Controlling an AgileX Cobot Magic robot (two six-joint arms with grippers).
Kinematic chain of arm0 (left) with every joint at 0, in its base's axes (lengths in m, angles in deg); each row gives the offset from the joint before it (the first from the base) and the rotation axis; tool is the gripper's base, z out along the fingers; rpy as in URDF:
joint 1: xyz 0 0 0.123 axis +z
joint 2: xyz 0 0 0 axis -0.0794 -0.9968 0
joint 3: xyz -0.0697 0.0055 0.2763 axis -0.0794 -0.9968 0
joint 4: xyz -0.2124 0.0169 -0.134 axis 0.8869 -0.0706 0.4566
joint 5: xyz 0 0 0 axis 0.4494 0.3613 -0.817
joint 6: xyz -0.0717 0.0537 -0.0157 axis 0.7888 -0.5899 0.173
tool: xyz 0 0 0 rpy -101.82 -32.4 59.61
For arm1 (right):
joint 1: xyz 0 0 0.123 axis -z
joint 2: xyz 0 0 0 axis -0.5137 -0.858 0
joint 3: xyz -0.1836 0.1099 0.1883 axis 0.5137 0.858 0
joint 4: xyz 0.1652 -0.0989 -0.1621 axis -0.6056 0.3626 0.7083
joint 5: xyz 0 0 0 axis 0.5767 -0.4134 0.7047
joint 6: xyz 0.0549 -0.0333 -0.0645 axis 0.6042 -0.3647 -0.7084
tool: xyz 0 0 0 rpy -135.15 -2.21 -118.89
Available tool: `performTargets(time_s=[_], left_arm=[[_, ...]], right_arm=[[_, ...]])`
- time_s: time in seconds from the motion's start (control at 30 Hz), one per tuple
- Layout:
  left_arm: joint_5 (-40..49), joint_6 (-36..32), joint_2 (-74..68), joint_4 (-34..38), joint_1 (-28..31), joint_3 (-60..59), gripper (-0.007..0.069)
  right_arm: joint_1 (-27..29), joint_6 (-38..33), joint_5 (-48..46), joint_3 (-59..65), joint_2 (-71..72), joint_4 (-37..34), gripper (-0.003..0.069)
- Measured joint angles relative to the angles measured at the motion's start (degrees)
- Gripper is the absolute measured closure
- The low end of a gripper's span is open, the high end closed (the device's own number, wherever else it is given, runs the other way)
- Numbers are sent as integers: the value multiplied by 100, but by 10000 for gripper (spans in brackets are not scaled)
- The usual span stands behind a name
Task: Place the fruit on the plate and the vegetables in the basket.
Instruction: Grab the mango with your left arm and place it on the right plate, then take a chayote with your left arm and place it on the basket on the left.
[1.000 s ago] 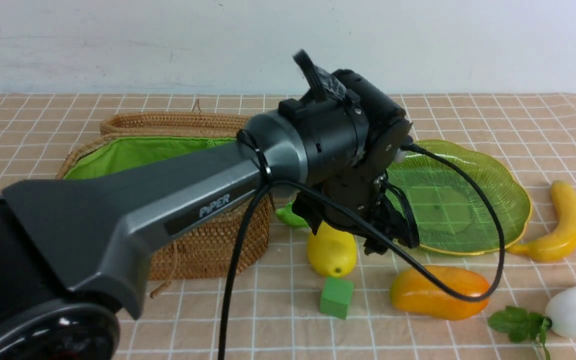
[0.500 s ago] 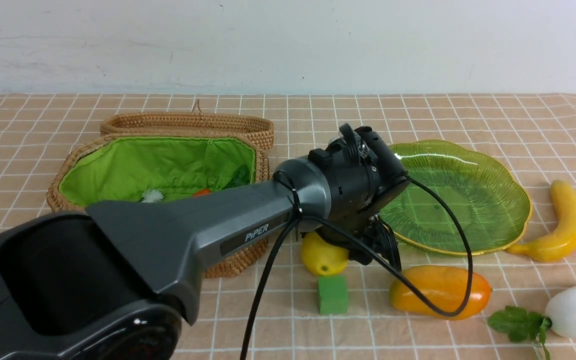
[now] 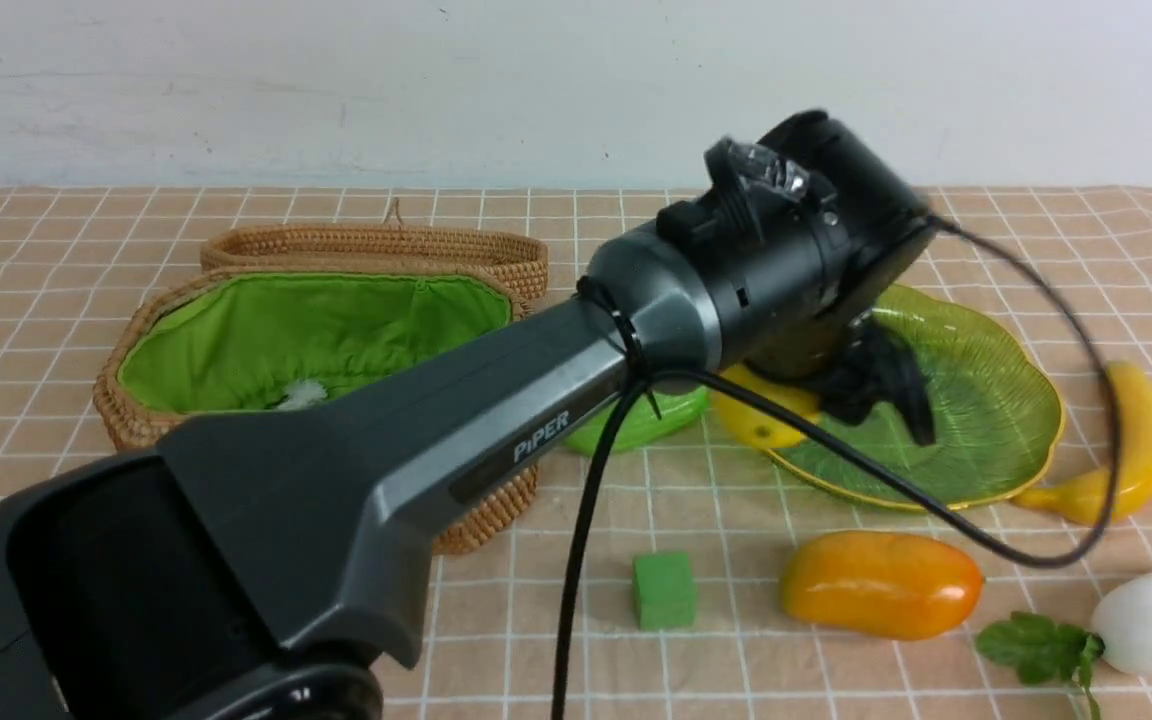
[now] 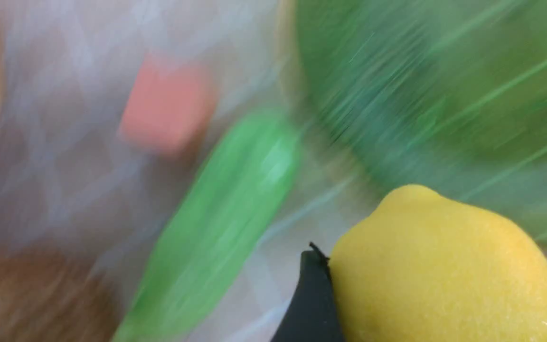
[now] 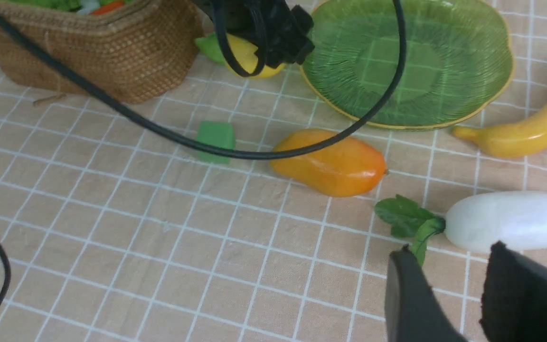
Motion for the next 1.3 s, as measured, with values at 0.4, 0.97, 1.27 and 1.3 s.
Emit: performTargets(time_s=[0.4,0.97,1.27,1.3], left_arm=[[-3084,-688,-1288,288,1,84,36],[205,-906,340,319,27,115,217],[1293,-3046,42,360,665,-41,526],[1249,-3106,-58,365,751,-58,505]], right_arm=[[0,79,-42,115,0,-5,417],[0,92,18,115,0,-5,419],[0,86,103,115,0,-71,419],[0,75,103,115,0,-95,419]])
